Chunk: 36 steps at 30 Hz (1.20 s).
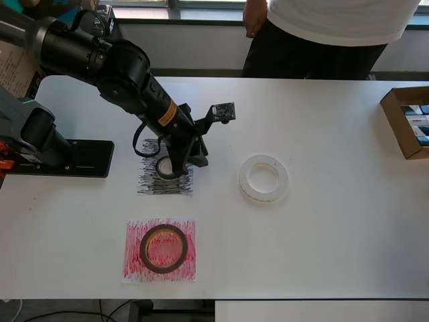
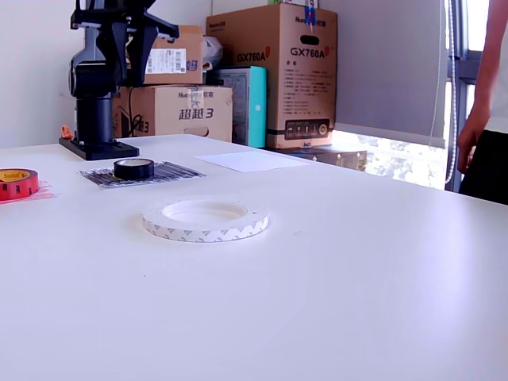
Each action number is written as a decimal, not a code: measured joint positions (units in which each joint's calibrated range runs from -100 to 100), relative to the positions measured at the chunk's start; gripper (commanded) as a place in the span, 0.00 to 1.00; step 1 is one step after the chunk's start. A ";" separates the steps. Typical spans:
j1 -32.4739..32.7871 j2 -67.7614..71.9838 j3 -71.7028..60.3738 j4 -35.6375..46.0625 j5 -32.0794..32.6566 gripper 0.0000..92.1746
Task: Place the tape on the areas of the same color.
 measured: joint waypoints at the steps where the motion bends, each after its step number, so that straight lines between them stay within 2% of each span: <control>1: 0.24 0.86 -1.93 0.40 1.38 0.30; 5: 0.54 5.57 -8.71 0.95 6.04 0.31; 10: 0.54 14.07 -16.52 1.73 11.74 0.37; 19: 0.33 26.79 -28.51 10.24 18.66 0.46; 31: 0.52 37.43 -33.69 15.09 27.04 0.56; 36: 0.52 38.37 -33.83 15.46 28.11 0.62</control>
